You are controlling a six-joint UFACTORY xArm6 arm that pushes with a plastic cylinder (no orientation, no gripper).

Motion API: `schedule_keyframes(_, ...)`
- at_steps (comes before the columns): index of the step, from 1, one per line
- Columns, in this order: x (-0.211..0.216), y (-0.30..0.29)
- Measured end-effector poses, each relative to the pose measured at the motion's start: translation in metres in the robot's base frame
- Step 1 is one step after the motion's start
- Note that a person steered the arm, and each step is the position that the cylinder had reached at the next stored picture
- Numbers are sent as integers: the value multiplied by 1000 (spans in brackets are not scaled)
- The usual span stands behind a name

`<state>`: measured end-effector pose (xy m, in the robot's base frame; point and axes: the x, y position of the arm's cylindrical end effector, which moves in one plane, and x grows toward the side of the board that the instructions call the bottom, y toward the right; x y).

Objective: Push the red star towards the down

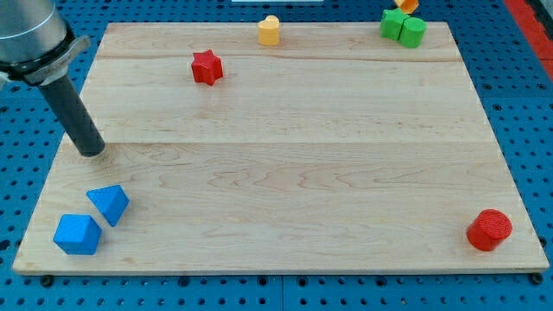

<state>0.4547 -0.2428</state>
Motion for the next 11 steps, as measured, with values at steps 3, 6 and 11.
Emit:
schedule_keyframes(3, -152, 52)
schedule_keyframes(6, -191, 187)
schedule_keyframes(11, -137, 256)
